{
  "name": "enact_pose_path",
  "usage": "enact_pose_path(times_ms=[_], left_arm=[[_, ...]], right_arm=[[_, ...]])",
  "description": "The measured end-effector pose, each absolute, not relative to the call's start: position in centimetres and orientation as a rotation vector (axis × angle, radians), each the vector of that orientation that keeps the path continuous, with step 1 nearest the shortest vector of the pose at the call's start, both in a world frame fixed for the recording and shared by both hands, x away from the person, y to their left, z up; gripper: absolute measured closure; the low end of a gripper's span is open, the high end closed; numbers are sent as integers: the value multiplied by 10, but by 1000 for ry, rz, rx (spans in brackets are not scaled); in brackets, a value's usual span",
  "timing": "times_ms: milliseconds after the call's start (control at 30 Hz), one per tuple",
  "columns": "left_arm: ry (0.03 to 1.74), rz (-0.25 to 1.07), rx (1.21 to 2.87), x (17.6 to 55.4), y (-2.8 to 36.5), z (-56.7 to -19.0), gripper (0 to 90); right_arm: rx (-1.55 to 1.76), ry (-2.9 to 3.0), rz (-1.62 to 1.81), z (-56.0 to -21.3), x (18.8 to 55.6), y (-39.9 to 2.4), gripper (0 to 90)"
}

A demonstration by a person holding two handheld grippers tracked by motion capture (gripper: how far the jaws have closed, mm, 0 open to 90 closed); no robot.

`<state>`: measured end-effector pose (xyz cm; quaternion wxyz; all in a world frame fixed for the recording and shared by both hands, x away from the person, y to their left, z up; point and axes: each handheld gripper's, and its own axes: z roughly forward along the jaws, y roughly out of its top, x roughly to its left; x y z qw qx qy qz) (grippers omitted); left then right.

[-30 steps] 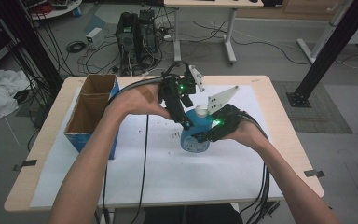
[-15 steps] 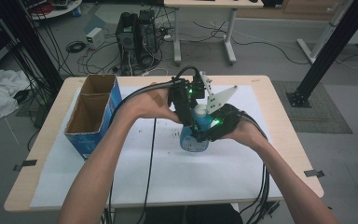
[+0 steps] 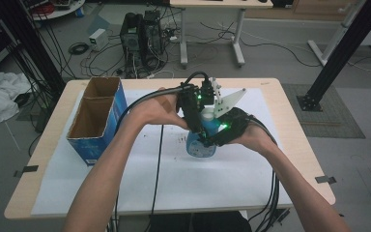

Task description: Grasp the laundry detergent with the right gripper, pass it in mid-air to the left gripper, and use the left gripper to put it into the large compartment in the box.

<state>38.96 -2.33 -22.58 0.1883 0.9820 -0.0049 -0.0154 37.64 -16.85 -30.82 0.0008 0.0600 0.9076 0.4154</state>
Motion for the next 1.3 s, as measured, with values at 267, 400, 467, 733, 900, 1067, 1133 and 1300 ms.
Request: enact_pose_path(times_ms=[267,400,467,733,900,1067,1133,1300], left_arm=[[-8,-38,2775,391,-24,-230,243],[-34,-39,2783,392,-23,-230,247],[-26,-40,2782,392,-23,-230,255],[-34,-41,2789,392,-23,-230,292],[-30,-37,2784,392,-23,-231,298],[-14,-29,2785,390,-23,-231,321],[-12,-31,2783,391,-23,-231,330],[-10,-25,2785,390,-23,-231,335]], right_arm=[[222,2879,1288,-310,375,-168,454],[214,2869,1301,-311,375,-167,454],[177,2860,1298,-311,377,-167,454],[195,2859,1273,-311,377,-166,453],[180,2842,1274,-312,378,-166,453],[122,2839,1252,-312,380,-167,453],[121,2822,1262,-313,381,-166,453],[136,2821,1269,-313,380,-166,453]])
